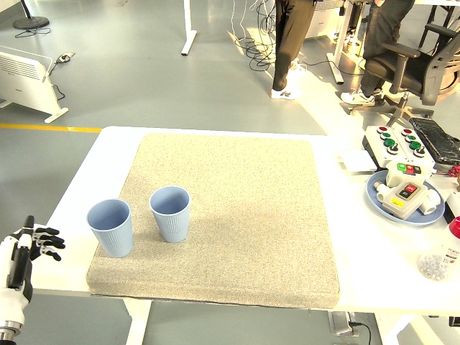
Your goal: Push cup pick cup insert cup
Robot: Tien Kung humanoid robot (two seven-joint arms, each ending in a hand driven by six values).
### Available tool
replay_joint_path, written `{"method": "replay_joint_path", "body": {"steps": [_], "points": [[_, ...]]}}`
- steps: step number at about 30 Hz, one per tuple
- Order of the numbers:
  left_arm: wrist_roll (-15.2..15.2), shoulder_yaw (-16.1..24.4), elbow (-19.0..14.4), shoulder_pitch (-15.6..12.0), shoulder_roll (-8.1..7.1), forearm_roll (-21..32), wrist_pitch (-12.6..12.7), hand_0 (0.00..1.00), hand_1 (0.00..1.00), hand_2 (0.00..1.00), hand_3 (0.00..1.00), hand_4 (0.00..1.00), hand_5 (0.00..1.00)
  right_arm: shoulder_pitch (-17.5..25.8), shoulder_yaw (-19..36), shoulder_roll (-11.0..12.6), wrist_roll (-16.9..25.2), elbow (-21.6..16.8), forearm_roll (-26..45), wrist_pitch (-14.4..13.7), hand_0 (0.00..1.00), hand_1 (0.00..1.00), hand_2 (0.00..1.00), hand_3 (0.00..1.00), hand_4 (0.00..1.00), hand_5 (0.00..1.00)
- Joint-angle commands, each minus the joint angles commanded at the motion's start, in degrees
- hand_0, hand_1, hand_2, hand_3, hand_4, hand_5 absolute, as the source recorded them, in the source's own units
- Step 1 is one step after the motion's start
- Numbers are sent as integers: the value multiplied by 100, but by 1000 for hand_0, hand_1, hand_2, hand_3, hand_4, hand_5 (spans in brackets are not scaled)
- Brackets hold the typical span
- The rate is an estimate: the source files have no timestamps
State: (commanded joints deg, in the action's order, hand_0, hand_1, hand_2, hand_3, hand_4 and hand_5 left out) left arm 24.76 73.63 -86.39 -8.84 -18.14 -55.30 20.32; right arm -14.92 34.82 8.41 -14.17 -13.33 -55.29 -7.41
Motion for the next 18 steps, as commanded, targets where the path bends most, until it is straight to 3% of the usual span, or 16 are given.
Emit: {"method": "replay_joint_path", "body": {"steps": [4,5,6,10,11,13,16,17,18], "points": [[-15,-69,28,31,9,3,2,248,404,410,375,548,998,-1,-8,0,0,0,15,-2,523,544,624,569,120,452],[-41,-79,73,83,45,53,-10,342,457,464,423,558,998,0,-4,-4,-3,1,15,0,523,544,624,569,119,453],[-43,-79,78,88,49,58,-12,342,457,464,423,558,998,0,-3,-4,-3,1,15,0,523,544,624,569,119,453],[89,185,173,181,166,1018,121,342,457,464,423,558,998,22,-14,-8,-3,-2,26,-2,523,544,624,569,119,453],[99,250,188,186,174,1242,119,519,608,599,550,553,998,26,-17,-8,-4,-3,31,-2,523,544,624,569,119,451],[9,417,252,205,189,1708,5,519,608,599,550,553,998,35,-10,-7,-9,-3,29,-2,523,544,624,569,119,451],[-460,670,390,259,211,2408,-502,519,608,599,550,553,998,52,12,-6,-16,-6,-12,6,523,544,624,569,119,451],[-607,694,407,268,214,2584,-647,779,820,823,746,563,998,53,17,-5,-18,-6,-20,7,523,544,623,569,120,454],[-768,698,431,286,219,2654,-810,779,820,823,746,563,998,57,17,-6,-16,-6,-22,4,523,544,623,569,120,454]]}}
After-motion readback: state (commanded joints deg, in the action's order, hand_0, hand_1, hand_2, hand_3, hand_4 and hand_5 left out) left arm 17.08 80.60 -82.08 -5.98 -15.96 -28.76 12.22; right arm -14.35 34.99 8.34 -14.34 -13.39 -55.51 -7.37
